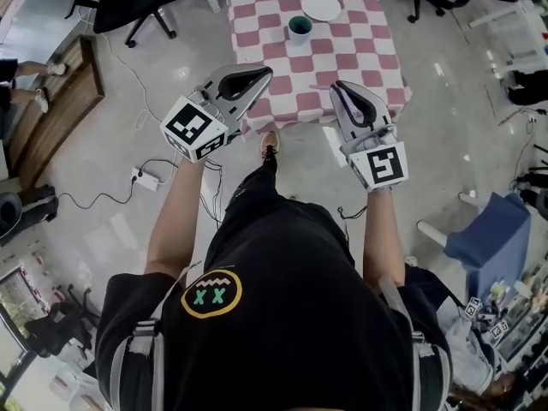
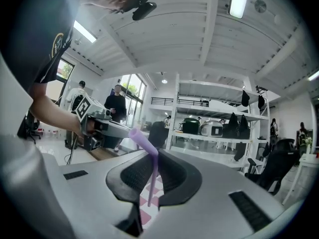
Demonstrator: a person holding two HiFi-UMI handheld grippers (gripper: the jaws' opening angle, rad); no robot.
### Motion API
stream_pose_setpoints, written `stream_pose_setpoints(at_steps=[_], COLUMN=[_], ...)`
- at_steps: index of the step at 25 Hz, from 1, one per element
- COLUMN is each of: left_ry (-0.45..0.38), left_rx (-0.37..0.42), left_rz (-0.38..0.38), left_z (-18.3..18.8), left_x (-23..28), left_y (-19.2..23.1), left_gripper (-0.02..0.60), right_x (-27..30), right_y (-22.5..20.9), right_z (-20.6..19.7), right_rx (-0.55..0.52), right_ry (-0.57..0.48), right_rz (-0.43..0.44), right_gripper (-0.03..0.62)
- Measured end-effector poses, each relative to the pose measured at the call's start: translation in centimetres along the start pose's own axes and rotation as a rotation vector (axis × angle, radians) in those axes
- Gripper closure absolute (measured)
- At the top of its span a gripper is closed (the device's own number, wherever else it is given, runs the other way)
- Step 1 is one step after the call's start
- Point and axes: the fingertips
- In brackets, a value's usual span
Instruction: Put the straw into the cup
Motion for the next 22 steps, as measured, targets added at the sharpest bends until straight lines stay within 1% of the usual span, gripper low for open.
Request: stream_pose_setpoints(at_steps=[8,16,20,22], left_ry=[-0.01,-0.007,-0.007,-0.006], left_rx=[-0.024,-0.029,-0.033,-0.031], left_rz=[-0.033,-0.064,-0.065,-0.062], left_z=[-1.0,-1.9,-2.0,-1.9], left_x=[2.7,5.2,6.4,7.1], left_y=[6.9,11.0,12.6,13.4], left_gripper=[0.565,0.565,0.565,0.565], right_x=[6.7,11.1,13.2,14.0], right_y=[-3.7,-6.4,-7.2,-7.8], right_z=[0.1,-0.2,1.0,1.2], right_rx=[-0.007,-0.015,0.012,0.013], right_ry=[0.027,0.046,-0.002,-0.009], right_rz=[-0.03,-0.047,-0.036,-0.028], right_gripper=[0.542,0.542,0.542,0.542])
Point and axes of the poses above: the fingertips, and each gripper's own axes: x forward along the fingers, y to its left, z out of its top, and after that the axes turned 4 degrees about x, right-handed
